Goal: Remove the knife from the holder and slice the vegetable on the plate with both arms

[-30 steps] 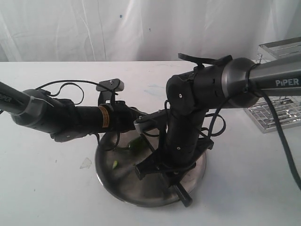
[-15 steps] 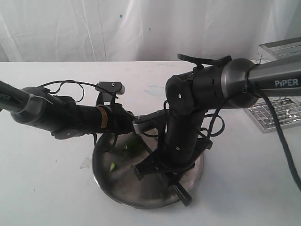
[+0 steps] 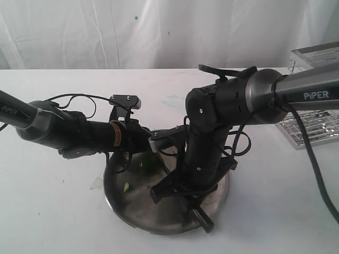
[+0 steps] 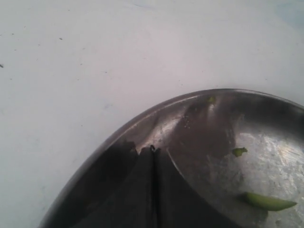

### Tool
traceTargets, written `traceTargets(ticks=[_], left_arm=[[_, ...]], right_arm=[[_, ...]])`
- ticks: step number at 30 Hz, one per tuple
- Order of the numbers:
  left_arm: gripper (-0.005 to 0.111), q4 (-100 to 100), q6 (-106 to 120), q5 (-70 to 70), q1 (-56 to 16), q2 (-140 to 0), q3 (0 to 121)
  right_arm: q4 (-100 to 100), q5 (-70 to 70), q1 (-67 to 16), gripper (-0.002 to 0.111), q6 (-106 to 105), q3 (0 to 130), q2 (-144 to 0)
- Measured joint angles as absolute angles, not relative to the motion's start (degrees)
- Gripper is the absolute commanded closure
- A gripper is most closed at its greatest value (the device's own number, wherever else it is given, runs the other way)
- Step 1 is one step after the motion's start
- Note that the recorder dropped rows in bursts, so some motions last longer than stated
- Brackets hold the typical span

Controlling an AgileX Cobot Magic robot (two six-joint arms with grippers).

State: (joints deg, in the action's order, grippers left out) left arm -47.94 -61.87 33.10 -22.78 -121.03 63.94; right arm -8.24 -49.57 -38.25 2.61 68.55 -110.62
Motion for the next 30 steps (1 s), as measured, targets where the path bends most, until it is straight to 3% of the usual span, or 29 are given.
traceTargets(ticks=[22,30], left_arm=[[0.107,-50.6,-61.1,30.0,-21.2,-115.8,63.2],[0.107,-51.3,-66.4,37.5,-21.2,-115.4,60.1]], right_arm=[[-10.7,-52.8,-36.6,0.108,1.0,70.1,-113.0],[-10.9,-52.8,-36.6,0.108,1.0,70.1,-113.0]])
